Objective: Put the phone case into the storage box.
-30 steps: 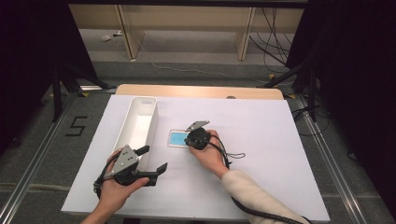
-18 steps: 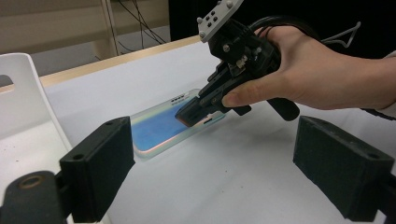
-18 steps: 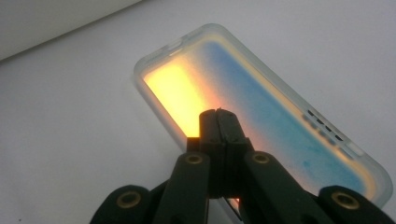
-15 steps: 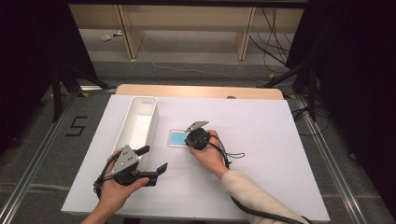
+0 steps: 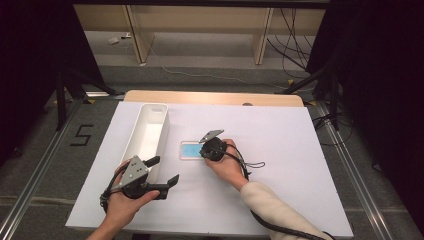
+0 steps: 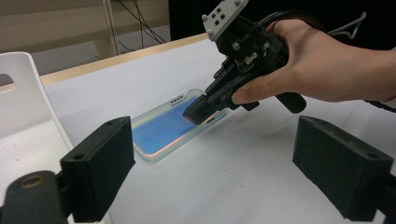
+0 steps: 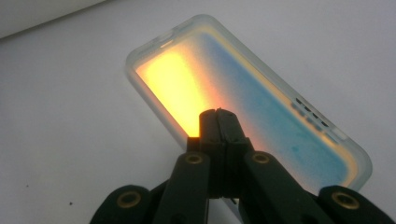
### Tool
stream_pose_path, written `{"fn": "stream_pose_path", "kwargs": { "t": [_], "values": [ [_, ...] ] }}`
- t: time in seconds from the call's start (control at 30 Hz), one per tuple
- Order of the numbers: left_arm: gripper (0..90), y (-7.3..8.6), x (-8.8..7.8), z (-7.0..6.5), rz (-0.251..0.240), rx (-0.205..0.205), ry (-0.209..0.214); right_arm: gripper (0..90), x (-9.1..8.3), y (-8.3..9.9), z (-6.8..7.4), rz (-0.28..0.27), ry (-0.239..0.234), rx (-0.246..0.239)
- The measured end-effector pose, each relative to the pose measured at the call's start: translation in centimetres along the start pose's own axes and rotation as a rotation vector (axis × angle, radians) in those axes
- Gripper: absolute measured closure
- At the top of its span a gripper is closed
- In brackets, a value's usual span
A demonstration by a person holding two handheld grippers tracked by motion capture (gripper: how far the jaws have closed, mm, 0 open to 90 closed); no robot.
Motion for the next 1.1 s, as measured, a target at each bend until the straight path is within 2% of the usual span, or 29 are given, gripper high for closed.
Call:
{"fn": "stream_pose_path", "kwargs": {
  "t": [0.07,0.1,0.13,0.17,0.2,0.3,0.37,0.43,0.7,0.97,1.0,1.03,1.1],
  "values": [
    [12.0,0.0,0.0,0.0,-0.001,0.002,0.000,90.0,-0.1,0.1,0.0,0.007,0.000,-0.013],
    [12.1,0.0,0.0,0.1,-0.001,0.004,0.001,90.0,-0.4,0.2,-0.1,0.030,-0.015,-0.022],
    [12.2,0.0,0.0,0.1,-0.001,0.004,0.001,90.0,-0.4,0.2,-0.1,0.030,-0.015,-0.022],
    [12.2,0.0,0.0,0.0,0.002,-0.003,0.002,90.0,-0.6,0.2,0.1,0.039,-0.017,0.004],
    [12.2,0.0,0.0,0.0,0.002,-0.005,0.002,90.0,-0.6,0.2,0.1,0.032,-0.013,-0.002],
    [12.3,0.0,0.0,0.0,0.002,-0.006,0.001,90.0,-0.9,0.5,0.1,0.055,-0.027,-0.015],
    [12.3,0.1,0.0,0.0,0.004,-0.008,0.001,90.0,-0.8,0.5,0.1,0.042,-0.027,-0.031],
    [12.4,0.1,0.0,0.0,0.004,-0.009,0.000,90.0,-1.1,0.6,0.2,0.065,-0.032,-0.021],
    [12.5,0.1,0.0,0.0,0.002,-0.009,0.003,90.0,-1.4,0.9,0.3,0.072,-0.044,-0.064],
    [12.6,0.1,0.0,0.0,0.003,-0.010,0.002,90.0,-1.9,1.3,0.5,0.103,-0.062,-0.083],
    [12.7,0.1,0.0,0.0,0.004,-0.012,0.000,90.0,-2.1,1.4,0.5,0.117,-0.066,-0.102],
    [12.7,0.1,0.0,0.0,0.003,-0.012,0.000,90.0,-2.1,1.4,0.5,0.102,-0.072,-0.099],
    [12.7,0.1,0.0,0.0,0.003,-0.010,0.000,90.0,-2.3,1.6,0.4,0.109,-0.070,-0.109]
  ]
}}
Point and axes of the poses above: each handheld gripper's, and its own axes: x roughly forward along the jaws, y roughly out of its underside, z roughly to its left, the point moved 4 cm from there along x, roughly forward along the jaws, and after that the axes turned 10 degrees about -y, right-handed, at the moved point
